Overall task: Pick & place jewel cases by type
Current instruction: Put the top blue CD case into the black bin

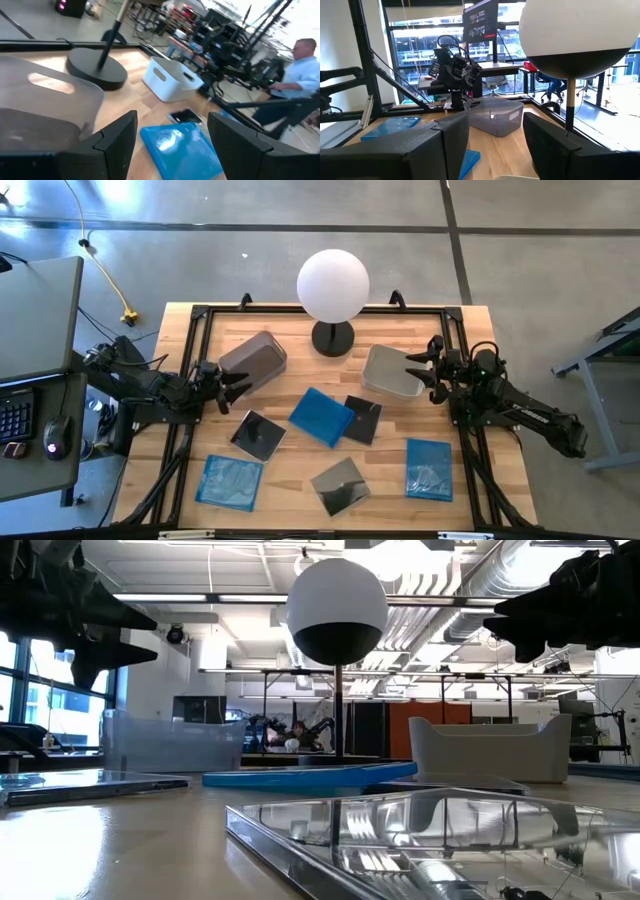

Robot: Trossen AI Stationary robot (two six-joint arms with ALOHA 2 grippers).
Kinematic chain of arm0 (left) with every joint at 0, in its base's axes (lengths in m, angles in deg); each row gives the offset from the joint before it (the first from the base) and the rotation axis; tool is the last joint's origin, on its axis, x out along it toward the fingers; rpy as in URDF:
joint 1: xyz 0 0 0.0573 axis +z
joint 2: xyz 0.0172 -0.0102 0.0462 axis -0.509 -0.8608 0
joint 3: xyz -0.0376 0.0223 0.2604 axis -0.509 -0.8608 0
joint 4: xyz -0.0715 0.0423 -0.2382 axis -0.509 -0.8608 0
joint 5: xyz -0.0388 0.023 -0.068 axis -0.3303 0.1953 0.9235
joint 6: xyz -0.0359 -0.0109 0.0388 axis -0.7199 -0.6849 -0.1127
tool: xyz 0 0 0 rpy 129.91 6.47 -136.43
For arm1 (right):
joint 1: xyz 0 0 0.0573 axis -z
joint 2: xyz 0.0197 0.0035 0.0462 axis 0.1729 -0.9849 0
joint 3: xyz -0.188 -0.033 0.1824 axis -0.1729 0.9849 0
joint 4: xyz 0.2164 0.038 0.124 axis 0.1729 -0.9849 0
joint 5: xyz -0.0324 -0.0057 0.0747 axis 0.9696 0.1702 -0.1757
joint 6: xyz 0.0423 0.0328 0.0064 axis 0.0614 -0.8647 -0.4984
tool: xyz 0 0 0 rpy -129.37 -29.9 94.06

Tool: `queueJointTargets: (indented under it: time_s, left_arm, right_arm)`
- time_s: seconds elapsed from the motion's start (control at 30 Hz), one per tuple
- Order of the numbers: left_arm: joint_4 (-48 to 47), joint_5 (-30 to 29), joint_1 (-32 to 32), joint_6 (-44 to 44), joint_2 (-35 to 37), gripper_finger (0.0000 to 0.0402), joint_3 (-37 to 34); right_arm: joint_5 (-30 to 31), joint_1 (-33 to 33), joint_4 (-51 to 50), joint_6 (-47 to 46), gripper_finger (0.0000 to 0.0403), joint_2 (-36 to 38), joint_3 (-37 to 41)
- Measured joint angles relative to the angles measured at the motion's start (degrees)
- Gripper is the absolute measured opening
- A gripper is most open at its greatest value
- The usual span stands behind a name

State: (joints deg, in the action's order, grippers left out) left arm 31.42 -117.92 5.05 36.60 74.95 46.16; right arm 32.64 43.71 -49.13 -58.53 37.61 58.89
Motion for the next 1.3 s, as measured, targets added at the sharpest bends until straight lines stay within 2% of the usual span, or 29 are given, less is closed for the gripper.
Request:
queueJointTargets:
  time_s: [0.23, 0.47, 0.73, 1.3]
  left_arm:
    - [0.0, 0.0, 0.0, 0.2, 0.0, 0.0241, 0.0]
    - [-0.1, -2.4, 0.0, 0.4, 0.0, 0.0241, 0.0]
    - [-0.4, -11.1, 0.0, 2.0, 0.0, 0.0241, 0.0]
    - [0.1, -10.9, 0.0, 1.9, 0.0, 0.0241, 0.0]
  right_arm:
    - [0.0, 0.0, 0.0, 0.0, 0.0181, 0.0, 0.0]
    - [0.0, 0.0, 0.0, 0.0, 0.0181, 0.0, 0.0]
    - [0.0, 0.0, 0.0, 0.0, 0.0181, 0.0, 0.0]
    - [-0.4, 0.0, -2.5, -1.3, 0.0181, 0.0, -0.1]
